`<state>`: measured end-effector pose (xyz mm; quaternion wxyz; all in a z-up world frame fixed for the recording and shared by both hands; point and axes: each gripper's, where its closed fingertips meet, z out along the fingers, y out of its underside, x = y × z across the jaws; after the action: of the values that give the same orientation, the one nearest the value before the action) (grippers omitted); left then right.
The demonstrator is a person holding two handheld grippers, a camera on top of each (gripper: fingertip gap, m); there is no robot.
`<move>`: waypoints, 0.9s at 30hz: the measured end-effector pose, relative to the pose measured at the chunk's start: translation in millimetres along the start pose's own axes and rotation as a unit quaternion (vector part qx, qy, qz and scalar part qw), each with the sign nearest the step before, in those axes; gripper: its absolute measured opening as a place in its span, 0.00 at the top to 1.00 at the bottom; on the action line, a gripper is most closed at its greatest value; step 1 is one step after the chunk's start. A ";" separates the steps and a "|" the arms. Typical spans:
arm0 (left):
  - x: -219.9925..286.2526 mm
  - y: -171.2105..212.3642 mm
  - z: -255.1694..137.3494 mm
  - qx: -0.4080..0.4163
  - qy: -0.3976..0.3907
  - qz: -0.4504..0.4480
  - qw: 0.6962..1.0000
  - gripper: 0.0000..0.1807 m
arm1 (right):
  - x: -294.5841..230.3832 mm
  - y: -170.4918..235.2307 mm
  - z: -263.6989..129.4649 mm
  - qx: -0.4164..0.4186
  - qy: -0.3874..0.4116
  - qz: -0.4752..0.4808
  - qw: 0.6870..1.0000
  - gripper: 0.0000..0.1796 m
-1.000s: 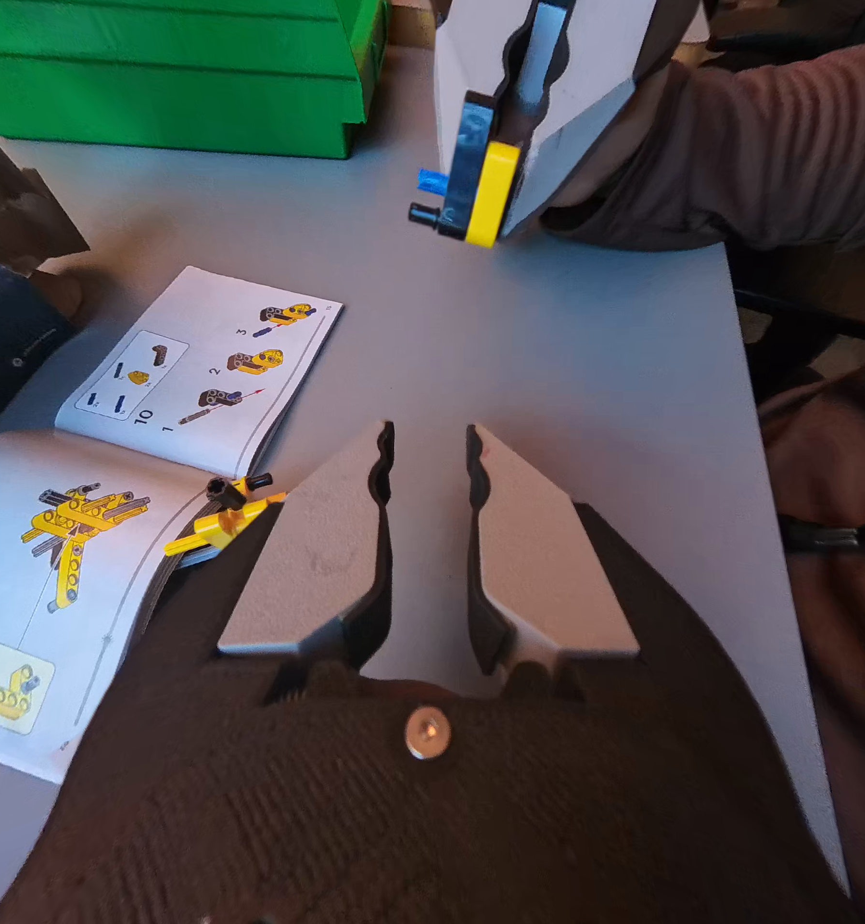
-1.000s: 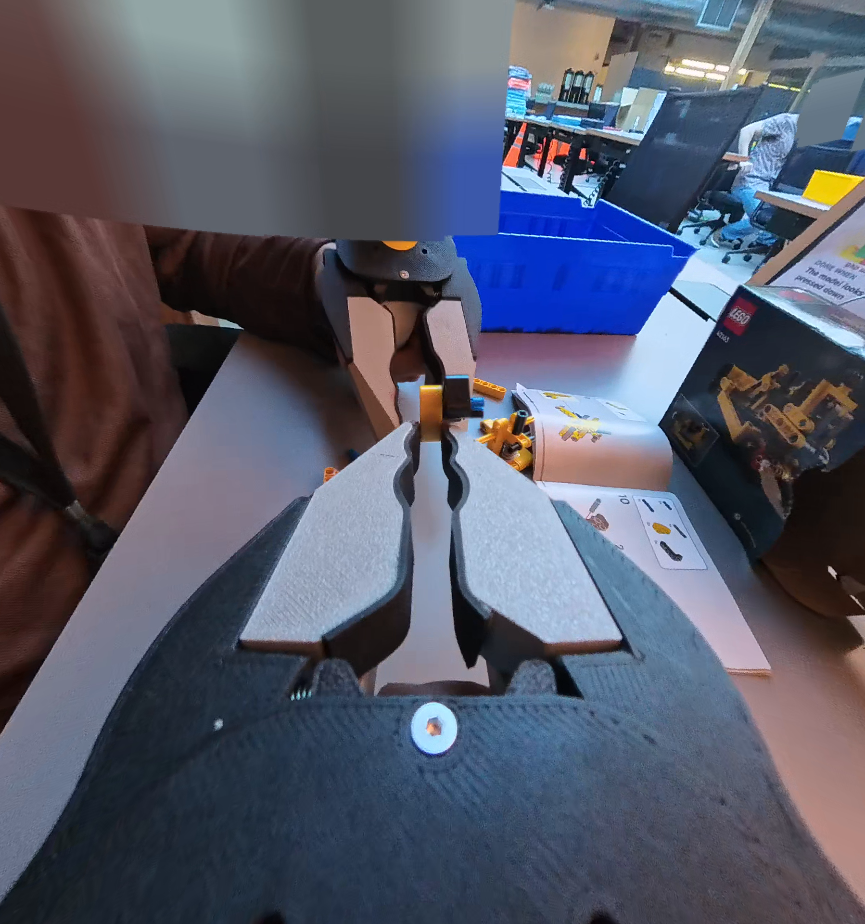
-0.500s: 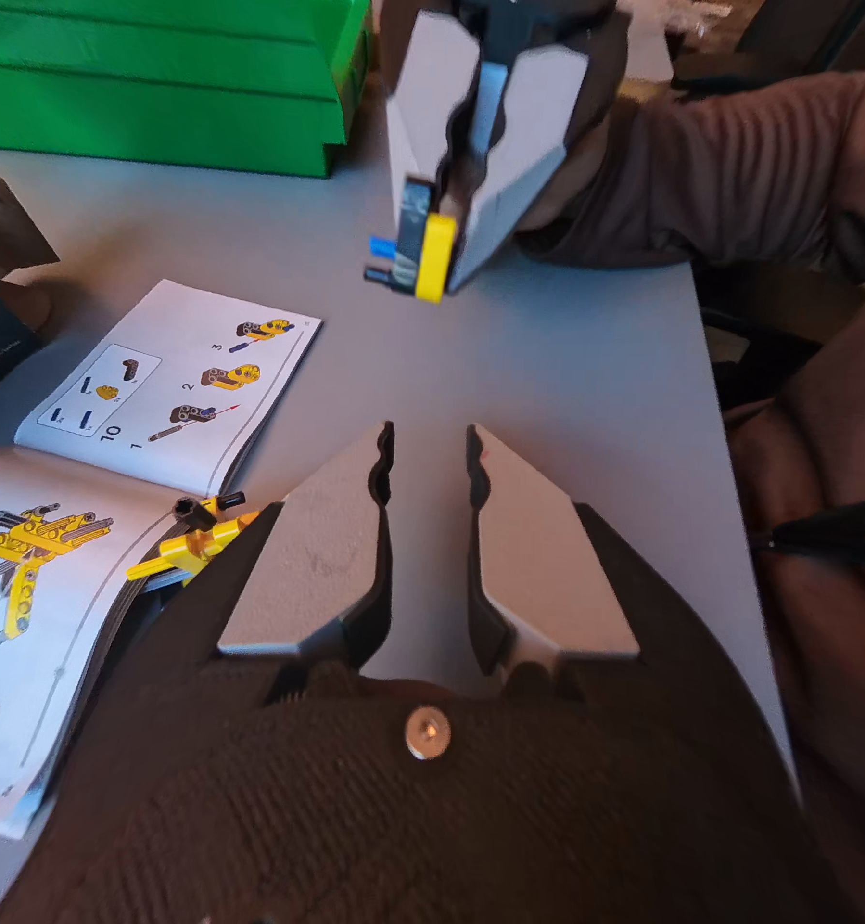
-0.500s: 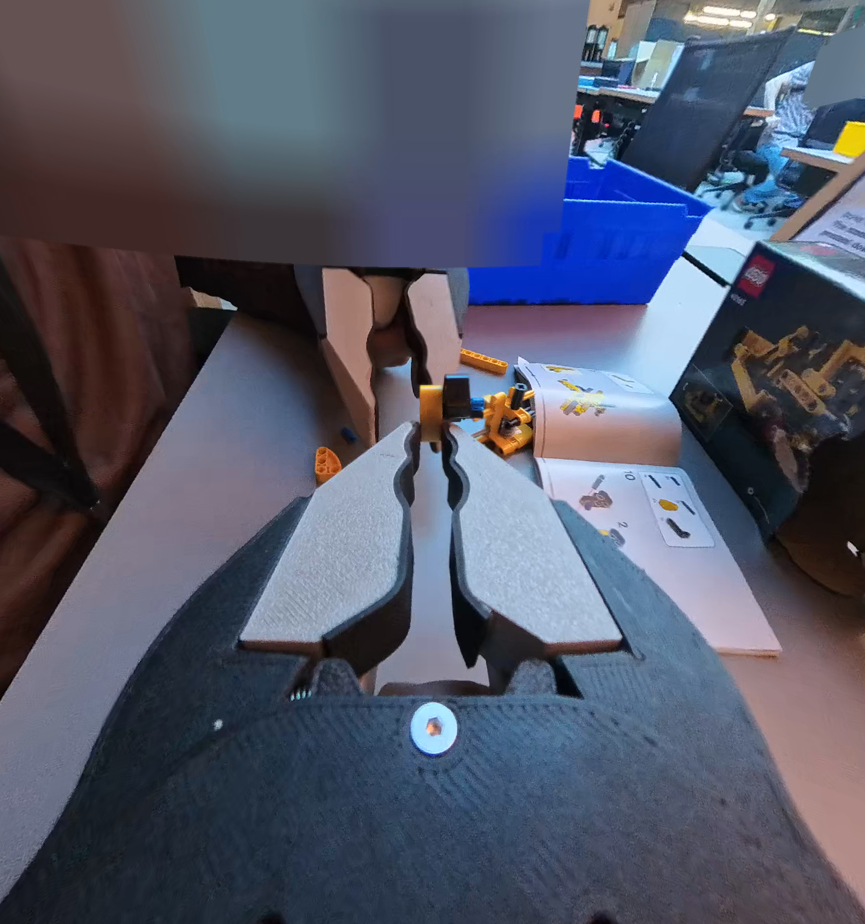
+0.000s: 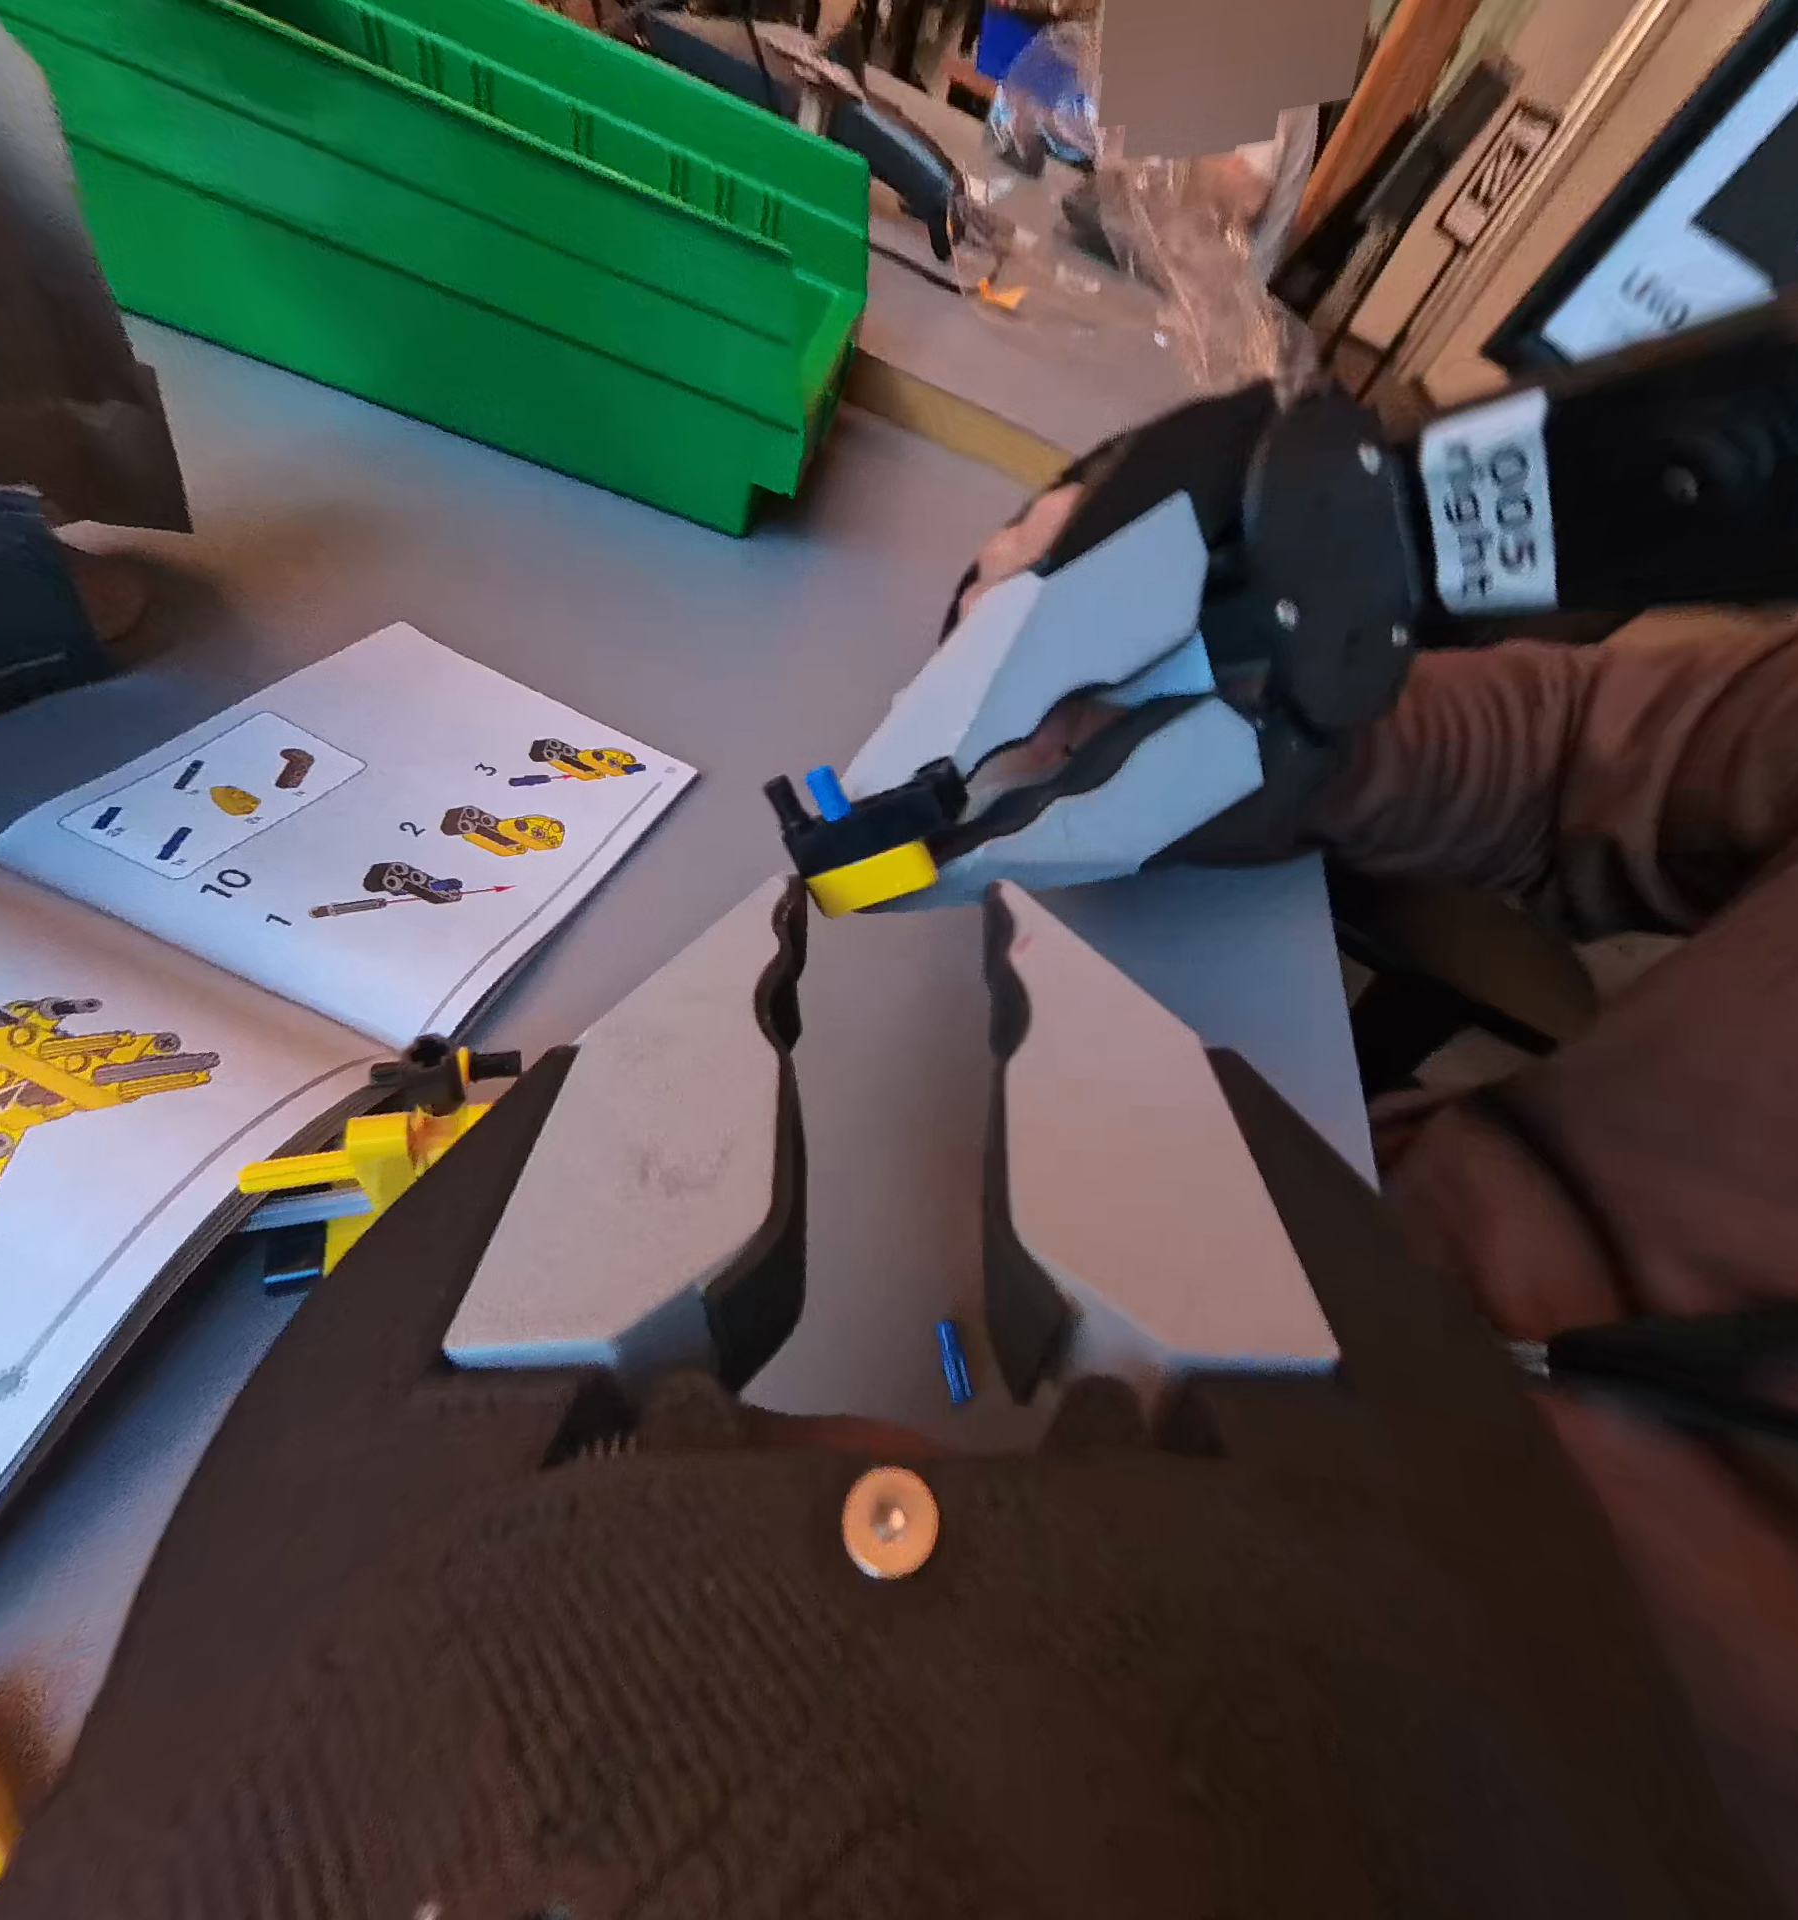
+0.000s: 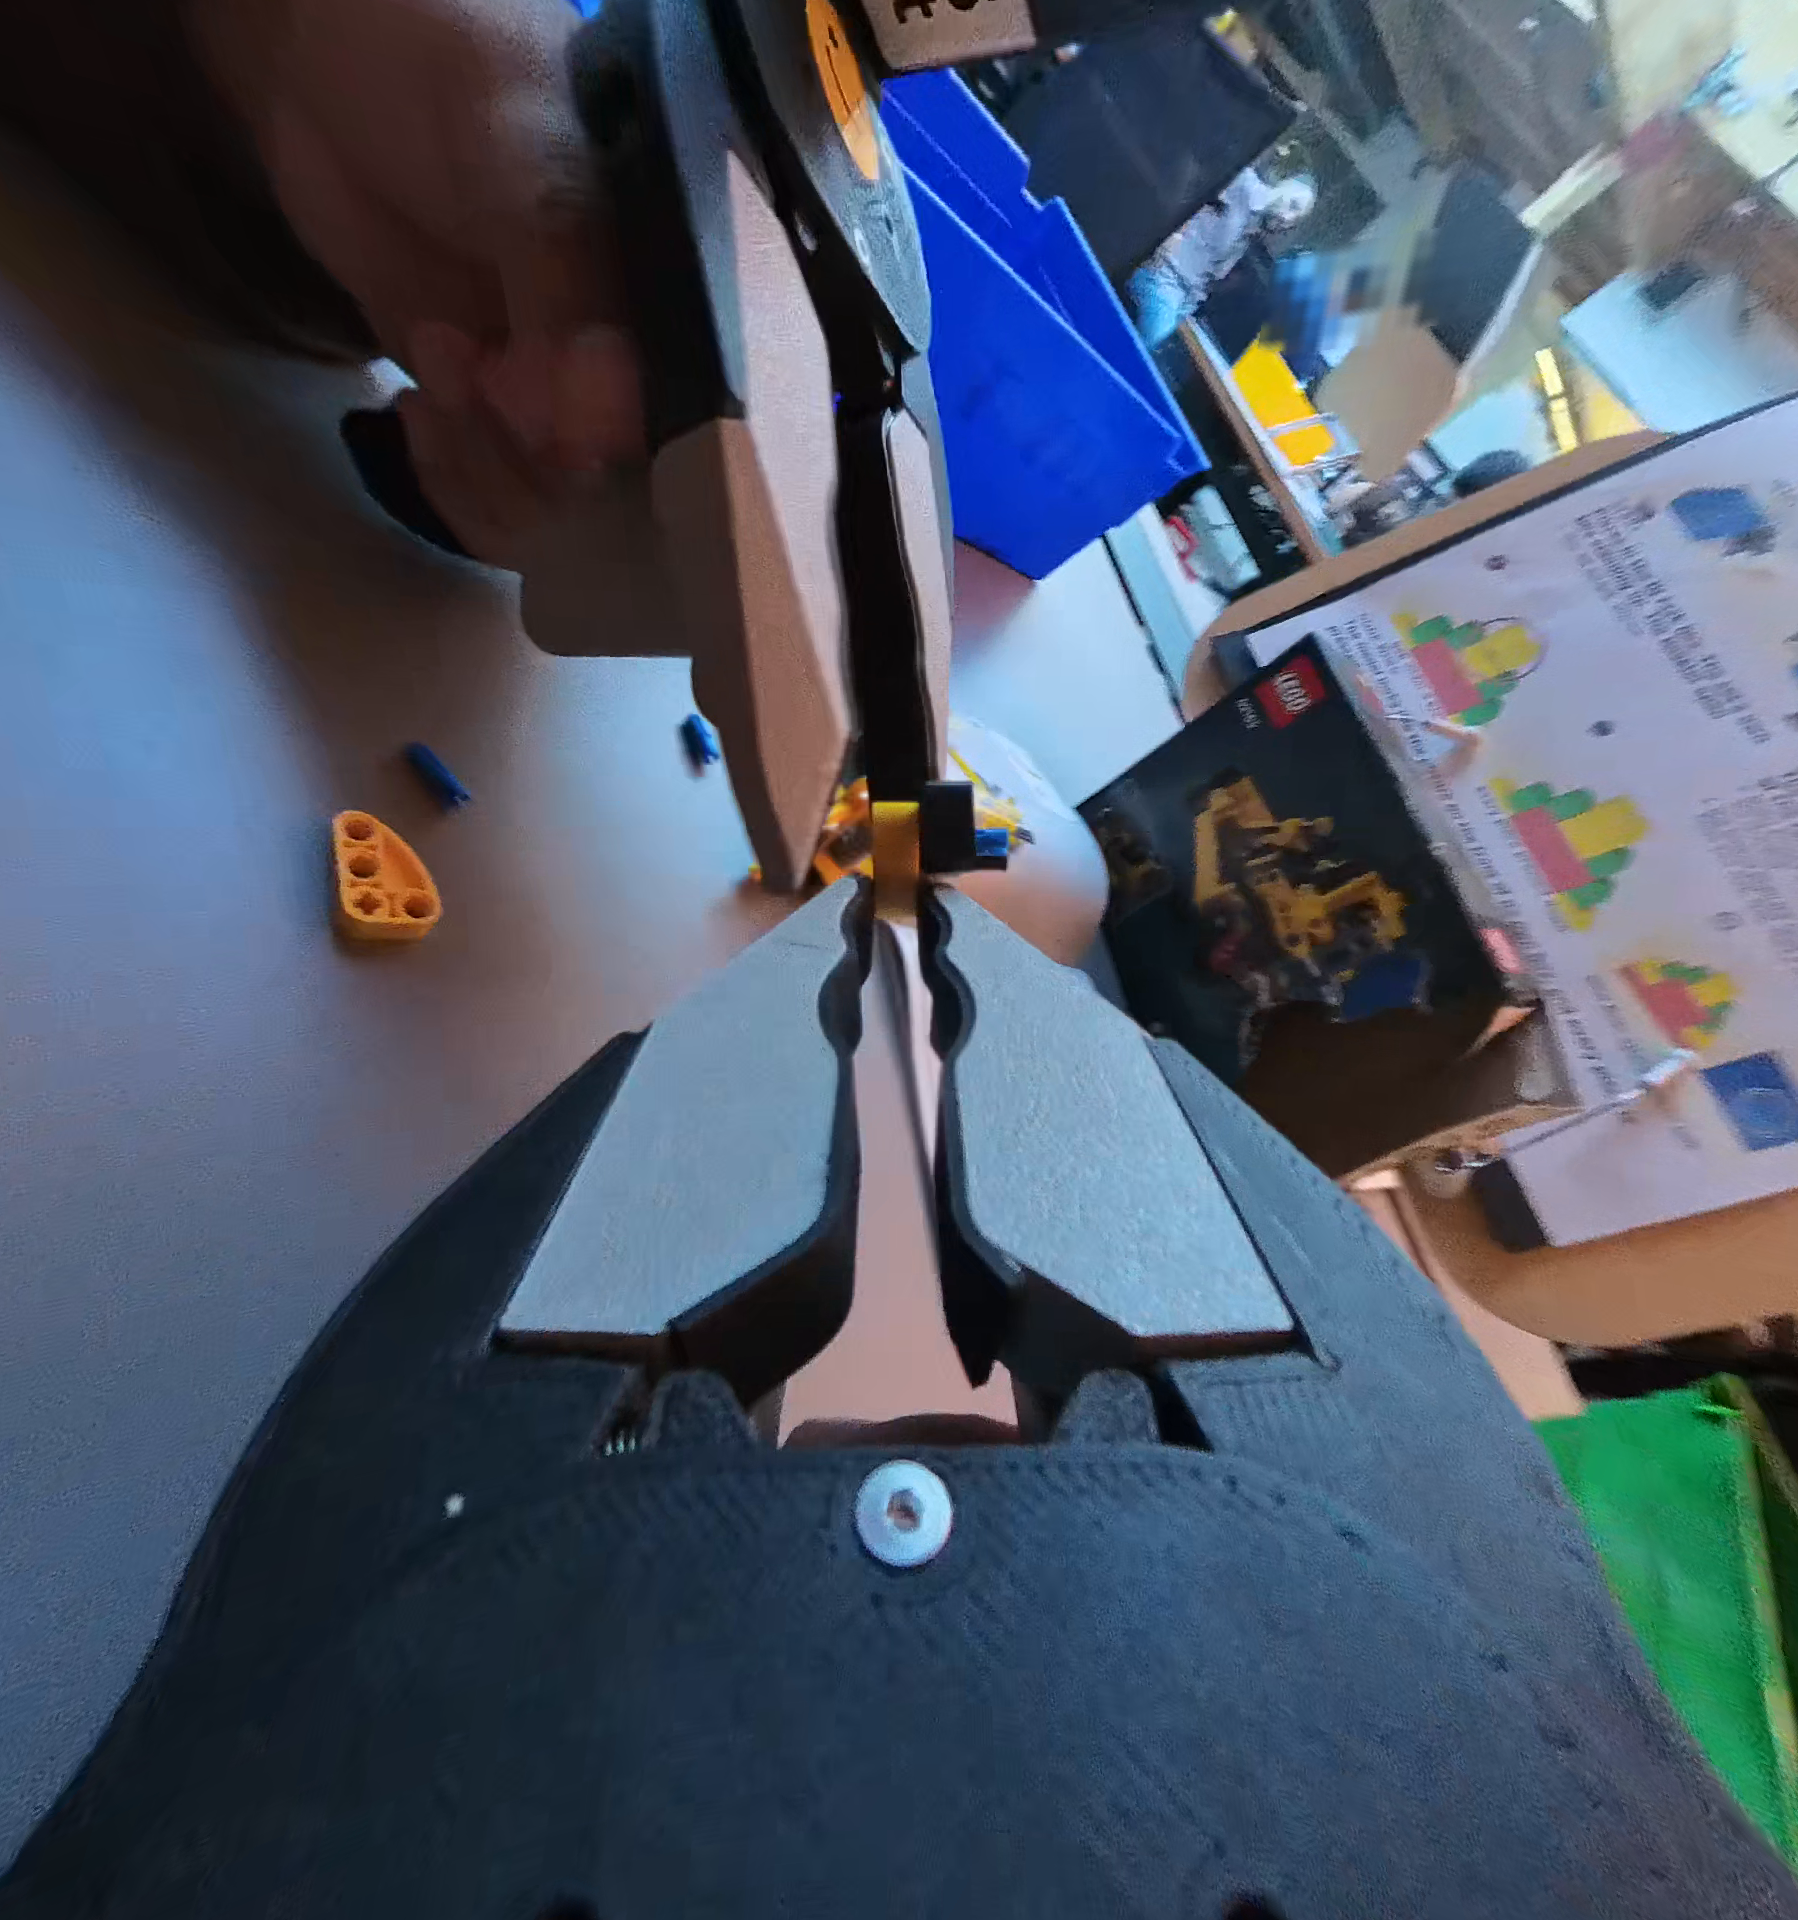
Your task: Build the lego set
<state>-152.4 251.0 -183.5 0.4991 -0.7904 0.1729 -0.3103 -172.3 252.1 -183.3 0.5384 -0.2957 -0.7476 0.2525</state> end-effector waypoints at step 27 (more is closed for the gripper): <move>-23.9 0.4 -5.6 -0.038 -0.150 0.245 0.957 0.83 | 2.3 6.0 -6.1 0.047 -0.103 0.217 0.970 0.87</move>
<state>-174.0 261.0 -189.8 0.5499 -0.7794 0.2962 -0.0500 -166.1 258.3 -184.2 0.4043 -0.3981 -0.7039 0.4272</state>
